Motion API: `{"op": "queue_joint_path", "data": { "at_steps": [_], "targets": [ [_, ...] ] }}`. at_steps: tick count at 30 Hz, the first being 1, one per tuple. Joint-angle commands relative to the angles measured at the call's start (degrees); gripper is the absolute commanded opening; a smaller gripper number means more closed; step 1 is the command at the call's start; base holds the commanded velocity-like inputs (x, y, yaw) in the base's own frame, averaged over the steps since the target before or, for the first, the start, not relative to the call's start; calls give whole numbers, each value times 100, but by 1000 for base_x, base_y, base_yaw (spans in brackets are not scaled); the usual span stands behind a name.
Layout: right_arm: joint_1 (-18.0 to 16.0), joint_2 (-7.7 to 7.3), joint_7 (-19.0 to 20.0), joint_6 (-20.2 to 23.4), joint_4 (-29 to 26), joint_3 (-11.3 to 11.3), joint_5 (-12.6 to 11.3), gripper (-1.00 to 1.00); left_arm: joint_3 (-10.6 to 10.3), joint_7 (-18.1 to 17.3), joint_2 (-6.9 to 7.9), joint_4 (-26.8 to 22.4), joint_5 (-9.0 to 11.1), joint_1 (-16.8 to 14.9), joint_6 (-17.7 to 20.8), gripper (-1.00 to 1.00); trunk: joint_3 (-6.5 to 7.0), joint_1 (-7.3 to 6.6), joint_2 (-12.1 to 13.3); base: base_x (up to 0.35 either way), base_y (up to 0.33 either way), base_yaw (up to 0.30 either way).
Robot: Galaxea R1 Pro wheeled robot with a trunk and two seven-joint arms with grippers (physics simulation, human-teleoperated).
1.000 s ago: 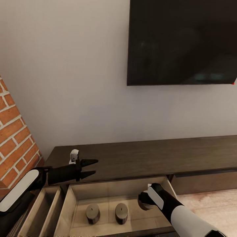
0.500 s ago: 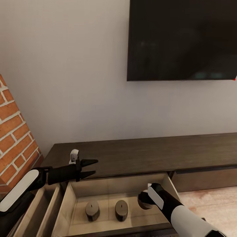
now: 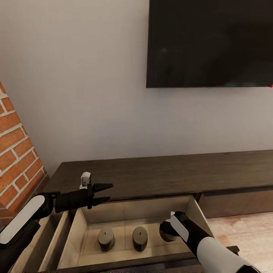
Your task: Place each of the two pumpkins and all three candles from the living room inside a cabinet in the living room (use any cabinet), then make sure every cabinet is closed, and position the cauldron so it is next to a table in the living room.
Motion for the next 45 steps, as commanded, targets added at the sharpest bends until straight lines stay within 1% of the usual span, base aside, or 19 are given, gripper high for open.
{"op": "queue_joint_path", "data": {
  "at_steps": [1,6,16,17,28,45],
  "targets": [
    [-7,-4,-57,4,-5,40,-59,-100,-6,46,4,-3,61,-5,5,100,-24,21,-44,0,0,0],
    [-7,1,-70,0,1,39,-71,-100,-6,46,4,-11,61,-5,5,100,-113,131,-245,0,0,0],
    [-8,1,-72,-3,2,39,-78,-100,-33,46,-4,-12,61,-5,5,100,-113,131,-245,0,0,0],
    [-7,1,-72,-4,5,39,-80,100,-41,46,-3,-12,61,-5,5,100,-113,131,-245,0,0,0],
    [-6,1,-72,4,9,39,-81,100,-50,46,4,-12,61,-5,5,100,-113,131,-245,0,0,0],
    [-8,1,-72,4,3,39,-81,100,-67,79,4,47,52,-5,-2,100,192,-242,437,0,0,0]
  ]
}}
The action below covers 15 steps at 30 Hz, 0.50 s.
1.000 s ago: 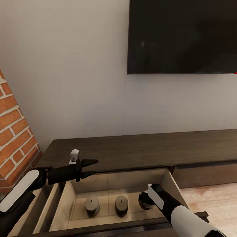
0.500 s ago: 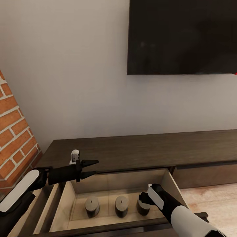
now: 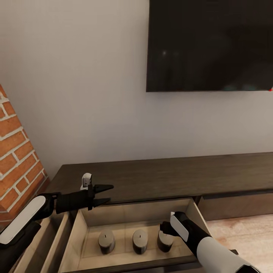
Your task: Place each of the two pumpkins and all three candles from the living room inside a cabinet in the living room (use any cabinet), then make sure every cabinet is closed, and position the cauldron so it is next to a table in the living room.
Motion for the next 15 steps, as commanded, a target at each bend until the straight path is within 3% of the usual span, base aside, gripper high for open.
{"op": "queue_joint_path", "data": {
  "at_steps": [1,15],
  "targets": [
    [-5,-5,-53,9,-9,40,-61,100,-6,53,2,-2,56,-4,4,100,13,-24,39,0,0,0],
    [-4,-5,-53,9,-10,40,-61,100,-7,81,-4,0,48,-4,-3,100,264,-331,601,-67,0,0]
  ]
}}
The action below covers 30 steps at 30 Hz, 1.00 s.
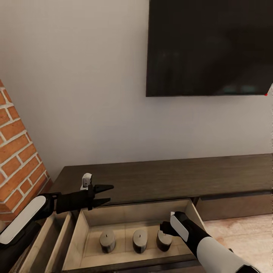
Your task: Place each of the two pumpkins and all three candles from the living room inside a cabinet in the living room (use any cabinet), then make sure every cabinet is closed, and position the cauldron so it is next to a table in the living room.
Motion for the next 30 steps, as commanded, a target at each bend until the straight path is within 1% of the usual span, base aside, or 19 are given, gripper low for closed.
{"op": "queue_joint_path", "data": {
  "at_steps": [1,8,13,16,22,30],
  "targets": [
    [-5,-5,-53,9,-9,40,-61,100,-7,55,0,-3,56,-4,4,100,13,-26,39,-254,0,0],
    [-4,-5,-49,9,-9,37,-58,100,-7,58,-6,-3,55,-4,3,100,139,-180,320,-90,0,0],
    [-3,-5,-47,9,-9,35,-53,100,-6,58,3,-3,55,-4,2,100,228,-289,520,-255,0,0],
    [-7,-6,-41,3,-32,35,-48,100,-4,59,3,-3,56,-4,2,100,282,-355,640,-123,0,0],
    [-6,-6,-36,-5,-71,33,-44,100,2,59,4,-3,55,-4,2,100,390,-487,881,-22,0,0],
    [-5,-12,-22,-231,-79,37,-43,100,-5,59,-3,-3,55,-4,2,100,534,-663,1202,-1,0,0]
  ]
}}
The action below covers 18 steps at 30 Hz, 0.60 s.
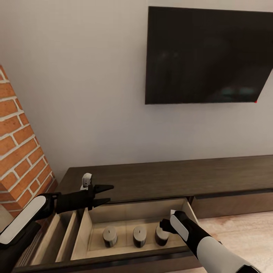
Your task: Place each of the two pumpkins and all three candles from the living room inside a cabinet in the living room (use any cabinet), then make sure every cabinet is closed, and position the cauldron so it is next to a table in the living room.
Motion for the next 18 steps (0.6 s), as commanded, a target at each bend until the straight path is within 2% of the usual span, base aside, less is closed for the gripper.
{"op": "queue_joint_path", "data": {
  "at_steps": [1,7,14,18],
  "targets": [
    [-5,-5,-52,1,-9,39,-61,100,-6,53,3,-3,56,-4,5,100,13,-23,39,0,0,0],
    [-5,-3,-42,-11,-6,40,-61,100,-6,53,2,-3,56,-4,5,100,121,-155,280,-8,0,0],
    [-5,-6,-32,-16,-9,41,-58,100,-6,53,1,-3,56,-4,5,100,246,-309,560,-240,53,0],
    [-4,-6,-32,-17,-9,41,-57,100,-6,53,-4,-3,56,-4,5,100,318,-397,721,-113,27,0]
  ]
}}
